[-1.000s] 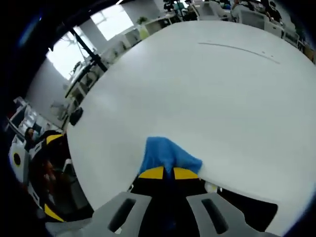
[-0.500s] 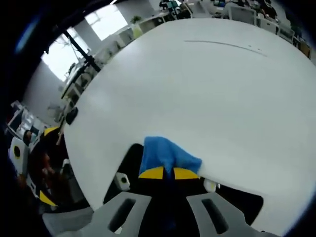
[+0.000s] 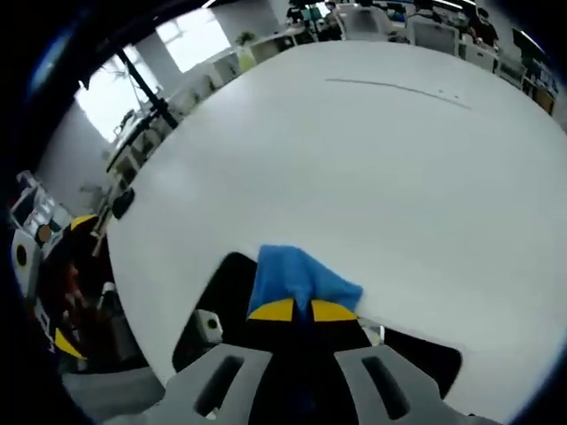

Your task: Wipe the mirror surface with the cleaning cloth until all visible marks leave the cleaned area.

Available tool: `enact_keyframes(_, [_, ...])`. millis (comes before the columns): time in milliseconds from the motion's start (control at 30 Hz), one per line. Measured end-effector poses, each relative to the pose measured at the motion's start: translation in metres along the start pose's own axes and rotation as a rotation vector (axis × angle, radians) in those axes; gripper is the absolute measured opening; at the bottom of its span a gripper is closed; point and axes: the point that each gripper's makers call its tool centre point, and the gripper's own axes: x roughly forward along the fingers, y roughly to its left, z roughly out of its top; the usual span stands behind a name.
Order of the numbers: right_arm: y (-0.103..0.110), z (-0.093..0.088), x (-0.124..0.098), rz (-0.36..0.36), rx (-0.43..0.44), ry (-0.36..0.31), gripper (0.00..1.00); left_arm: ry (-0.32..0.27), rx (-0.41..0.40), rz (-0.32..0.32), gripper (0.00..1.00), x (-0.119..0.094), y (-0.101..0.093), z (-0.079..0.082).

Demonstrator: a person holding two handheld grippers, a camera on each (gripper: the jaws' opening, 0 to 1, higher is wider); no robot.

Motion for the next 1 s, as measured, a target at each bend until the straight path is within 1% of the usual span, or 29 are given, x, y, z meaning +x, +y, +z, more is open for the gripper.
enact_keyframes(300, [0.014, -0.021, -0.008, -0.002, -0.002, 0.021, 0.0, -0.01, 0.01, -0.001, 1.0, -0.004, -0.002, 0.003])
enact_keyframes(500, [0.023, -0.036, -0.015, 0.002, 0.007, 0.029, 0.0, -0.008, 0.02, -0.005, 1.0, -0.005, -0.002, 0.002])
enact_keyframes(733, [0.032, -0.049, -0.019, 0.015, 0.014, 0.031, 0.0, -0.012, 0.025, -0.006, 1.0, -0.003, -0.003, 0.004])
enact_keyframes(1000, [0.042, -0.063, -0.025, 0.033, 0.021, 0.05, 0.0, -0.017, 0.029, -0.011, 1.0, -0.002, -0.002, 0.007])
